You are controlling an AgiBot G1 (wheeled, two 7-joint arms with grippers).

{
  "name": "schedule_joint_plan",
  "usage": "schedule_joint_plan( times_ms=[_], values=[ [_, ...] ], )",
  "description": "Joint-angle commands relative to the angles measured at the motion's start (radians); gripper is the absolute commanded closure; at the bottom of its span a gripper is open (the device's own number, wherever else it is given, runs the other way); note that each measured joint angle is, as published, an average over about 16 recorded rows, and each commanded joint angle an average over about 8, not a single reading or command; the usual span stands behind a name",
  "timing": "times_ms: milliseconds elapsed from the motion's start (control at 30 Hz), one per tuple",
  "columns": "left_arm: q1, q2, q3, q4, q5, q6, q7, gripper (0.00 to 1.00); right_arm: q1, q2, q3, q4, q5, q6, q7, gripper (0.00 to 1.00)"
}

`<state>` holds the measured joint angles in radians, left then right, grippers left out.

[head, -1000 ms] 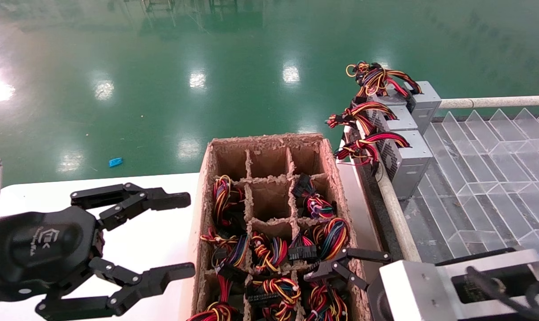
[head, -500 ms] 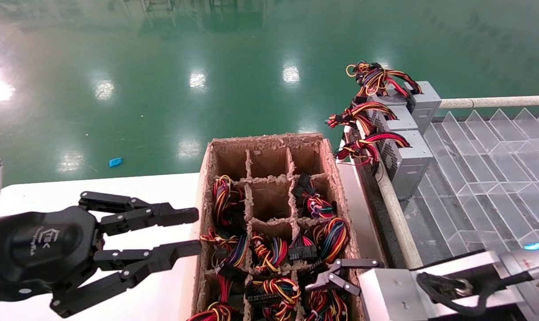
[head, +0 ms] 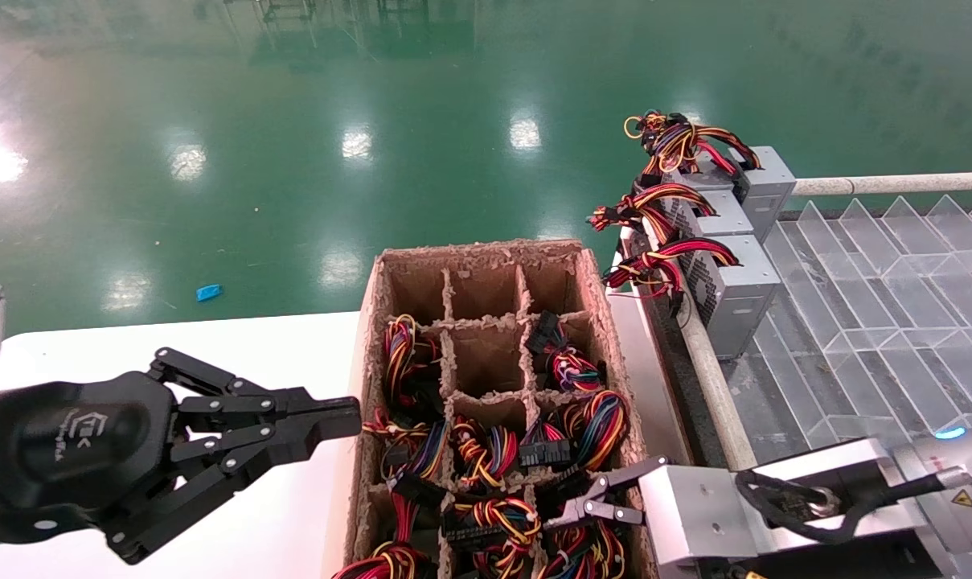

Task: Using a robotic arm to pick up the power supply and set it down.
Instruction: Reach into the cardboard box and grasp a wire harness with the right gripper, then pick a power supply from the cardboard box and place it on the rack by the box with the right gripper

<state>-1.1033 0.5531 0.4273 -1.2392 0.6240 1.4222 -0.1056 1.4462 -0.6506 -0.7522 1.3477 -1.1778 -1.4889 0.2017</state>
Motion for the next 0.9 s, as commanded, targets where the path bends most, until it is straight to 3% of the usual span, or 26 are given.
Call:
schedule_joint_plan(
  times_ms=[33,400,900],
  values=[
    [0.000,0.000,0.000,0.000,0.000,0.000,0.000,1.00,-0.001,0.005,0.003,0.000,0.007,0.004,0.002,1.00],
    [0.000,0.000,0.000,0.000,0.000,0.000,0.000,1.00,-0.020,0.029,0.010,-0.004,0.036,0.020,0.013,1.00],
    [0.000,0.000,0.000,0.000,0.000,0.000,0.000,1.00,0.009,0.012,-0.017,0.000,-0.020,0.011,0.039,1.00]
  ],
)
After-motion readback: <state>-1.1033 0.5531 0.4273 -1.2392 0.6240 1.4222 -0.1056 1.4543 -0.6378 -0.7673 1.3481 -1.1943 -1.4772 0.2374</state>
